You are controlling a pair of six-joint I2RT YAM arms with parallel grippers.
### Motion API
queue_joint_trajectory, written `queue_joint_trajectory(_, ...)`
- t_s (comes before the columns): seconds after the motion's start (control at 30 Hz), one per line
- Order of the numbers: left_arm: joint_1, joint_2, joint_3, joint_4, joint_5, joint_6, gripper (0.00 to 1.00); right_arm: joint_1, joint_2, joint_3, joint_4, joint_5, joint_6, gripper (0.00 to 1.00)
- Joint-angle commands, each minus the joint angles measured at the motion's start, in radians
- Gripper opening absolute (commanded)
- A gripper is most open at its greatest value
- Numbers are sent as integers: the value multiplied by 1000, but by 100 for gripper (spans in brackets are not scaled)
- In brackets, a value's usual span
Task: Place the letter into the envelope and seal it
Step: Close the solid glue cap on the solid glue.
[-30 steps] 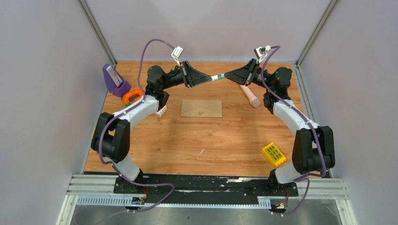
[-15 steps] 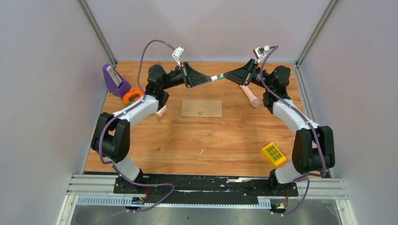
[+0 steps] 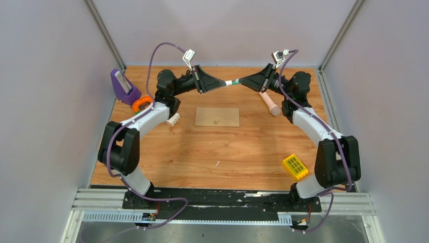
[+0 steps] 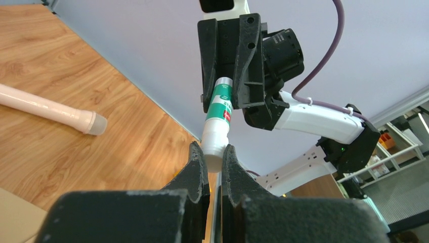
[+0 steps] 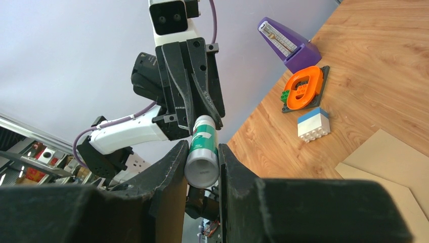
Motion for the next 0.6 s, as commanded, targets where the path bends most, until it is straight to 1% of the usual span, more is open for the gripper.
queue_joint_trajectory(0.0,-16,-13,6,46,-23,-1,0,46,-9,-2,30,-45,13,0)
queue_joint_trajectory(0.17,-17,-14,10,31,-13,17,0,46,-6,6,34,-49,21,0)
queue_joint_trajectory(0.27,-18,-16,13,-8,-6,39,1,48,-4,10,31,-51,22,0)
queue_joint_trajectory(0.37,-23,-18,16,-33,0,58,7,50,-4,18,11,-51,15,0)
queue_joint_trajectory(0.57,-27,-17,27,-47,8,64,14,58,-7,25,-24,-49,-11,0)
